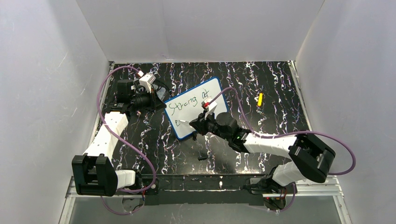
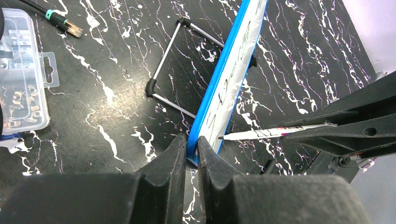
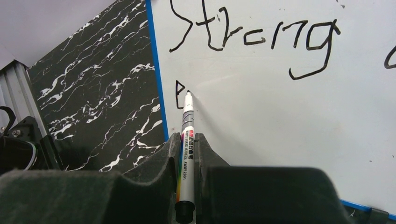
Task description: Write a sentence on the whiteboard
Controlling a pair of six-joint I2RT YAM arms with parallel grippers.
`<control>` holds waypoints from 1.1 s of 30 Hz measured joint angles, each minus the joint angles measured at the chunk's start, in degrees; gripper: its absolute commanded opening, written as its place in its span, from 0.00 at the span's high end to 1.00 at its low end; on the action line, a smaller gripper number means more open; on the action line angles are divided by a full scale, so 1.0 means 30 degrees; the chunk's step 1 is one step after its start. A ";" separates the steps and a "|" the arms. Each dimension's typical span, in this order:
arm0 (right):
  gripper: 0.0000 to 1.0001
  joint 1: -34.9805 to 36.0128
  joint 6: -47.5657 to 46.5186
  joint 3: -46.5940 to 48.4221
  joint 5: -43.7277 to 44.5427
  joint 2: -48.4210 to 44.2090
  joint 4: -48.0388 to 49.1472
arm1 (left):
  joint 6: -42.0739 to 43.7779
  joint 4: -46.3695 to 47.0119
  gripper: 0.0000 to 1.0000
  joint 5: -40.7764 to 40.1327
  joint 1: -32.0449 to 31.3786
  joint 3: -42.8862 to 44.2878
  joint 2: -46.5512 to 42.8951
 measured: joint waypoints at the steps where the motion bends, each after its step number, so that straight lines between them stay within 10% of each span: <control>1: 0.99 0.0000 -0.0022 0.0087 0.0000 0.0117 0.0007 | 0.0000 -0.0007 1.00 0.0000 0.0000 0.0000 0.0000; 33: 0.99 0.0051 0.0226 -0.1064 0.0612 -0.0007 0.0226 | 0.0000 -0.0007 1.00 -0.0007 0.0000 0.0000 0.0000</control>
